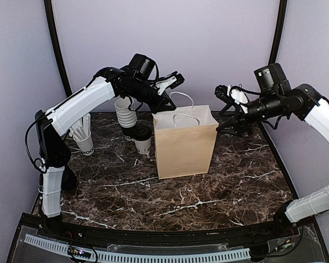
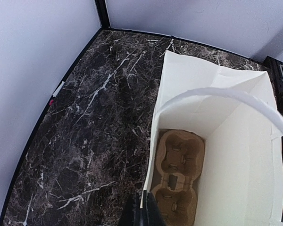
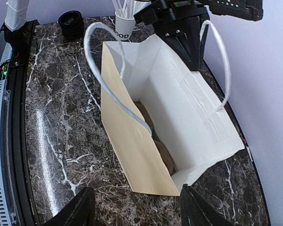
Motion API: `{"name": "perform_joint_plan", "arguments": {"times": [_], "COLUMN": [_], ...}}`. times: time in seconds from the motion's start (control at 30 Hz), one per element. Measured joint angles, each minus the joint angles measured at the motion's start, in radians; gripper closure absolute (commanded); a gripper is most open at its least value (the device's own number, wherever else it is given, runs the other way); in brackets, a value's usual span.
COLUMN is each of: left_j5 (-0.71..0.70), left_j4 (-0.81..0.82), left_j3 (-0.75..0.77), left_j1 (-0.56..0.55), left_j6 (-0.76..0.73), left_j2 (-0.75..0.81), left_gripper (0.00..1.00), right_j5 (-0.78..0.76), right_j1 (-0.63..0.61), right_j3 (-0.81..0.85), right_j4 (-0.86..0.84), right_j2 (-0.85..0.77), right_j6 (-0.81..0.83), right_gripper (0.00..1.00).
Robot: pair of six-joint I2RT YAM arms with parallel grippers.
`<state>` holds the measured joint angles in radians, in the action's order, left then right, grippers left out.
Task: Pack the takeout coffee
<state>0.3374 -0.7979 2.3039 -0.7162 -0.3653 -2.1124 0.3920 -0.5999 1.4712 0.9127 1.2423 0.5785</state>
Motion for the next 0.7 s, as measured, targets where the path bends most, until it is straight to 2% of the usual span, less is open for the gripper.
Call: {"name": "perform_joint_plan", "arguments": {"times": [0.17,0.27,0.43,0.53,0.7], "left_j5": [0.009,-0.08,-0.326,-0.461,-0.624], "left_j4": [-0.013,0.002,0.074,0.172,0.282], "left_j3": [0.003,-0.036,-0.25,-0.426,-0.583], "left_j1": [-0.013,-0.057,-0.245,-0.367,-0.469], "left_j6": [-0.016,-0.051,-0.134,-0.192,-0.243], "left_j2": [0.001,0.028,0.166,0.269,0.372], "left_gripper": [1.0,1.0,1.0,1.0,1.0], "right_j5": [-0.034,-0.063,-0.113,-0.135,-0.154], "right_j1": [0.069,0.135,0.265,0.33,0.378], "right_j3": [0.0,0.0,0.0,-0.001,-0.039], "right_j4": [-0.001,-0.015,-0.039,-0.059,-0.105], "right_j2": [-0.016,-0.019,-0.018,-0.014,-0.009], "right_j6": [-0.003,-0.017,-0.027,-0.035,-0.054], "right_gripper": [0.39,0.39,0.39,0.39,0.39]}}
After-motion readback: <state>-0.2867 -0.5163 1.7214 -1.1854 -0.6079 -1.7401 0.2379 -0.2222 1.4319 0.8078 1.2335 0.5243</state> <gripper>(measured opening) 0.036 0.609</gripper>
